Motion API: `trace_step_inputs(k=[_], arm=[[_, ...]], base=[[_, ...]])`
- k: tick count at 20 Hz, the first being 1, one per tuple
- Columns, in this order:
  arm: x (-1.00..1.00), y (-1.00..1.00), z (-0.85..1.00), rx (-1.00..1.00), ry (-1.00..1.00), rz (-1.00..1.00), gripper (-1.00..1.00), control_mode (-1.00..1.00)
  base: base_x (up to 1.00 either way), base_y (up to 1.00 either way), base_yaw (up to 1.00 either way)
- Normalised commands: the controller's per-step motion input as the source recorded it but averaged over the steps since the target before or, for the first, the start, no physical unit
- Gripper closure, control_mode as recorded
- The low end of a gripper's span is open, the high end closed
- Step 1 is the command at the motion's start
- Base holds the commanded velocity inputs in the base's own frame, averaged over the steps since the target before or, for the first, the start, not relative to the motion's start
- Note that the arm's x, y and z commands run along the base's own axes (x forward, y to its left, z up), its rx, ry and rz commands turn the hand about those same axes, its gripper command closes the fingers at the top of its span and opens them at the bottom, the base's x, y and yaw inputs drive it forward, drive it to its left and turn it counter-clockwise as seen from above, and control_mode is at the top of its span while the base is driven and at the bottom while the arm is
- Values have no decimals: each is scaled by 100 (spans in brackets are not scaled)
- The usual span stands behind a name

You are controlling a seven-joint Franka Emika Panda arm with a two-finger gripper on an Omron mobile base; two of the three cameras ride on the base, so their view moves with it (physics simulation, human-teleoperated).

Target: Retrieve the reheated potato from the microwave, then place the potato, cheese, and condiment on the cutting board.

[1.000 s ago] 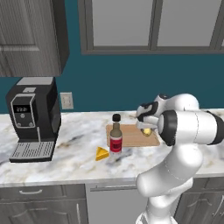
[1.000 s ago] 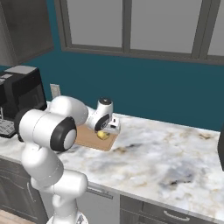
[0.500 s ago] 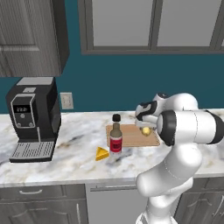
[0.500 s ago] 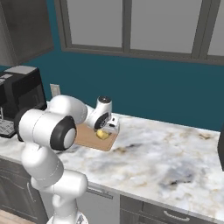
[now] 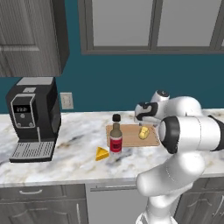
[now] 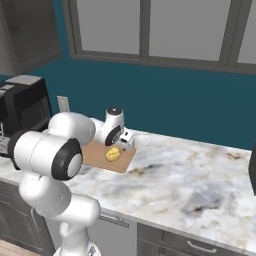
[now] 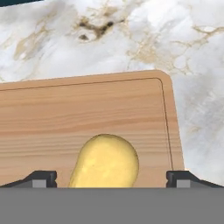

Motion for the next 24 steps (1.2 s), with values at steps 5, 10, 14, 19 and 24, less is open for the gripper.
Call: trace_step_inputs(k=[5,10,14,19,24], arm=[[-21,0,21,0,0,-8,-100,-100],[-43,1,13,0,-4,-1,-100,-100],[-44,1,23,5,-7,4,-100,-100],[-25,16,38,6,-6,17,-100,-100],[-24,22,45,2,-1,21,-100,-100]], base=[[0,0,0],[0,0,0],[0,0,0],[0,0,0],[0,0,0]])
